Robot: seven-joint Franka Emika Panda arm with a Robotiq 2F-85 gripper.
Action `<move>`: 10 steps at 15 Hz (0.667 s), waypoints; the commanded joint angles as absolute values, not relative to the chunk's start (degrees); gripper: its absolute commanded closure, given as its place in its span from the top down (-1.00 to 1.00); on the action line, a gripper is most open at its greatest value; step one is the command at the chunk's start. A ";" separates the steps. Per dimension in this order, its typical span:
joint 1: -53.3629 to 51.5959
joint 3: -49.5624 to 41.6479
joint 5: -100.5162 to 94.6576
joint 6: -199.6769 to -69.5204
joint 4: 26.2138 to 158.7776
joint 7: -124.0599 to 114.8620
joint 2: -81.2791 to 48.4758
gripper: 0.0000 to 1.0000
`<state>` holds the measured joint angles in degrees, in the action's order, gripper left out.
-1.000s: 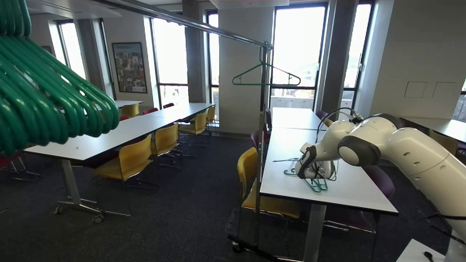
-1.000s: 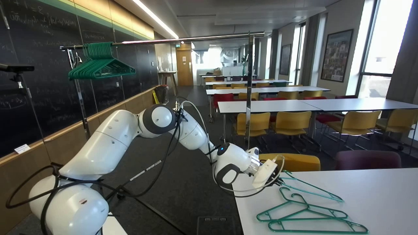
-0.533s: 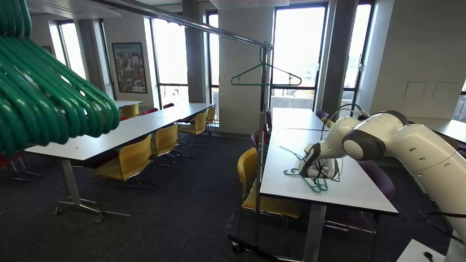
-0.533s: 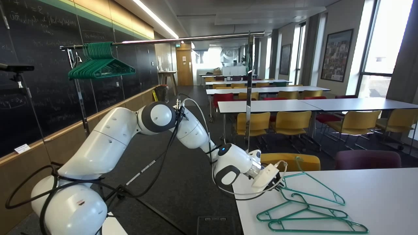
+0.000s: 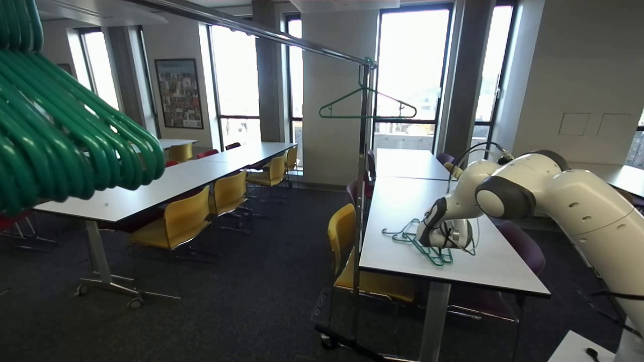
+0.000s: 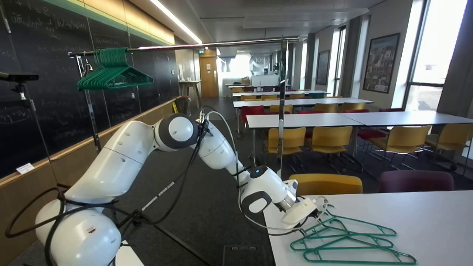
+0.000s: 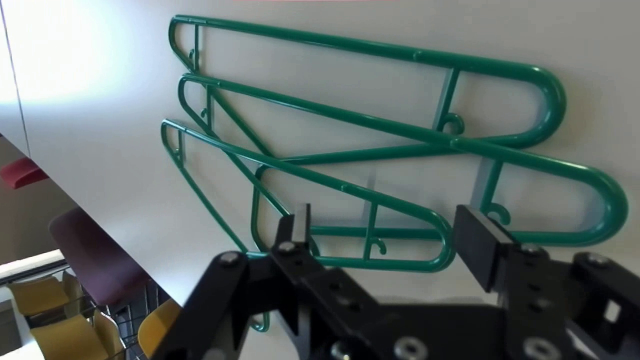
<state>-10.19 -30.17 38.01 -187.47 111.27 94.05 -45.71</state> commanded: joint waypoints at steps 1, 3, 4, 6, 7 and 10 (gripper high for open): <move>-10.98 -31.19 38.83 -182.55 114.22 93.55 -41.34 1.00; -10.49 -29.93 38.79 -176.18 115.42 93.18 -37.44 1.00; -7.37 -27.17 26.71 -175.61 117.75 83.72 -33.77 1.00; -10.57 -27.42 37.20 -172.88 118.65 90.27 -29.41 1.00; -10.54 -26.59 38.78 -172.52 119.35 90.36 -27.02 1.00; -12.42 -26.07 42.38 -171.12 122.30 88.50 -18.85 1.00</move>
<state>-11.03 -26.96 39.28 -173.48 115.93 88.30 -30.20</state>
